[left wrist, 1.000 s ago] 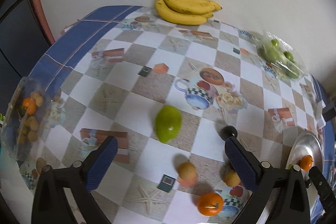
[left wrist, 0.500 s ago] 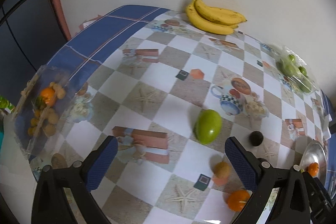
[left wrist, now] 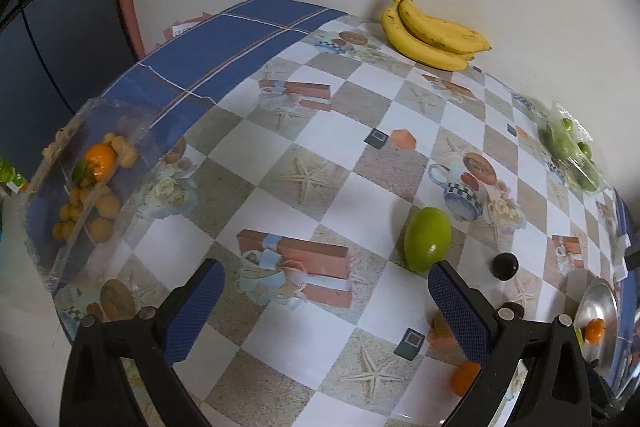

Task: Organize fruits
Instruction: 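Move both open tools back from the bowl toward the remaining fruit, then grasp a small yellow fruit with the left tool while the right tool grasps another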

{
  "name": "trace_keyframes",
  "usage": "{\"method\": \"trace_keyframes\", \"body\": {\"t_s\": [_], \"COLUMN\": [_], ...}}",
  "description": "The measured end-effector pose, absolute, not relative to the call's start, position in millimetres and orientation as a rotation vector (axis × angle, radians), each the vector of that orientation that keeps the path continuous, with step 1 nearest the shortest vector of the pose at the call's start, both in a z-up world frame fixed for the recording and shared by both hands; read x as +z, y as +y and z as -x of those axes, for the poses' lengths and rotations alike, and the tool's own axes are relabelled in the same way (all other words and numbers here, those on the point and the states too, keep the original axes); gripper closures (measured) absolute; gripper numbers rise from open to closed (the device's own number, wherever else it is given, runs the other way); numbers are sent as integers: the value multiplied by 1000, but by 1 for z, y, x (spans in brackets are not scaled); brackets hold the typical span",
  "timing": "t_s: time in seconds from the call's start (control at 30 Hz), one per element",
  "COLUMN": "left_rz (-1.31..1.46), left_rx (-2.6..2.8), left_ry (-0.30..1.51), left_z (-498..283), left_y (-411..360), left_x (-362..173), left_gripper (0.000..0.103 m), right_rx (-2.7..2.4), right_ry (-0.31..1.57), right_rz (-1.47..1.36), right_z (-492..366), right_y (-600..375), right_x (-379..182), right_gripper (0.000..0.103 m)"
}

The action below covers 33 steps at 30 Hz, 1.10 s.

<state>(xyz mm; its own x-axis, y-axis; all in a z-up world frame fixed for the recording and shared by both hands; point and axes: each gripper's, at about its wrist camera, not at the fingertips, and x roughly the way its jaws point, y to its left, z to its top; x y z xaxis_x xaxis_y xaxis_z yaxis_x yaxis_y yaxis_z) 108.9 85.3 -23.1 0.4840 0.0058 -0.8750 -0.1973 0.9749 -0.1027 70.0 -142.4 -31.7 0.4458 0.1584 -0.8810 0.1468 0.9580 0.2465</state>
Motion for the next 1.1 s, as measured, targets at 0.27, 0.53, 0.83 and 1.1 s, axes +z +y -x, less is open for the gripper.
{"method": "trace_keyframes", "body": {"t_s": [0.27,0.53,0.83,1.1], "left_rz": [195,192,255,366], "left_rx": [84,31,-4,-90], "left_ry": [1089,1149,1225,1278], "left_z": [-113,-120,-126,-129], "left_y": [74,58,51,41], "left_x": [-33,-48,-63,-72], "left_gripper": [0,0,1,16], "right_rx": [-2,-24,-10,-12], "right_ry": [1150,1193,1203,1207], "right_rz": [-300,-303,-290,-303], "right_z": [-73,-79,-84,-88], "right_y": [-142,-144,-138,-139], "right_x": [-45,-61,-65,-70], "right_gripper": [4,4,28,51]}}
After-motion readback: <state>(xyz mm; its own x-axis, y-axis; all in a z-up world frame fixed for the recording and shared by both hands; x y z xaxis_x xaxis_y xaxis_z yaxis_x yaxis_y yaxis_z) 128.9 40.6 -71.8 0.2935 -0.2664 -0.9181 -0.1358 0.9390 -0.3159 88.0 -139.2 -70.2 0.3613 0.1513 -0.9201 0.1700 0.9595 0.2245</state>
